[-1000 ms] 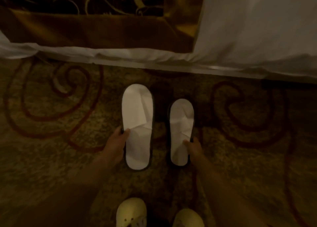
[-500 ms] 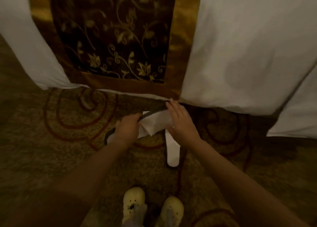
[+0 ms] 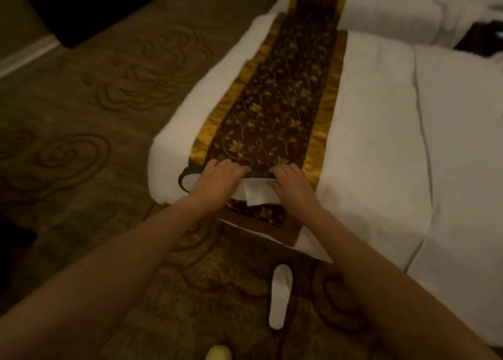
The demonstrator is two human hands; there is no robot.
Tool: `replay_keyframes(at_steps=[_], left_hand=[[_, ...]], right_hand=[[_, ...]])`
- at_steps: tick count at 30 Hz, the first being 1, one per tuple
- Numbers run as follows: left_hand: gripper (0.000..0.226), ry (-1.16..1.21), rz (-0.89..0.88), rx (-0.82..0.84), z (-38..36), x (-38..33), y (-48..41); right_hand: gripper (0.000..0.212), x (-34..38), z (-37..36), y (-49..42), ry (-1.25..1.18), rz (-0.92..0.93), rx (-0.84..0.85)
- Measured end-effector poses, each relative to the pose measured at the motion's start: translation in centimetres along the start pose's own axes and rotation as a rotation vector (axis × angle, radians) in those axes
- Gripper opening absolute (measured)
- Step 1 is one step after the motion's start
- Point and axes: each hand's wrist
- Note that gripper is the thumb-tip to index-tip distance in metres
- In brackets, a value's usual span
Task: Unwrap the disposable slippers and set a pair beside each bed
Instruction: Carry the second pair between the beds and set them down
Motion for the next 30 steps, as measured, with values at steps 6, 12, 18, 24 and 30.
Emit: replay_keyframes(at_steps=[6,12,18,24,30], left_hand=[[0.042,-0.096,0.076,-0.106,11.3,7.3,1.3],[0.042,-0.127,0.092,-0.177,18.5,18.2,2.0],[0.043,-0.188,0.131,-0.195,25.1,30.4,1.7],[0.045,-0.206,0.181,-0.216,28.9,40.6,0.4],[0.048,-0.186,0.222,-0.207,29.4,50.2,-3.9]], right_hand=[[0.028,8.8,7.9,-8.4,-0.027,0.143,-0.047],[0.021,18.1,10.9,-17.9,-0.02,0.255,-0.101],[0.024,27.5,11.0,-28.7,-0.011,0.28,-0.16],[0.025,34.2,10.5,-38.0,-0.029,0.301,-0.174],[0.028,37.0,7.8,-48.1,-0.034,0.325,-0.158]])
Point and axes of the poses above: each hand's wrist, its own y-axis away from the middle knuckle, its own z-axis out of the back of the hand, x = y × z, and after that the axes turned 2 degrees about y, right-handed
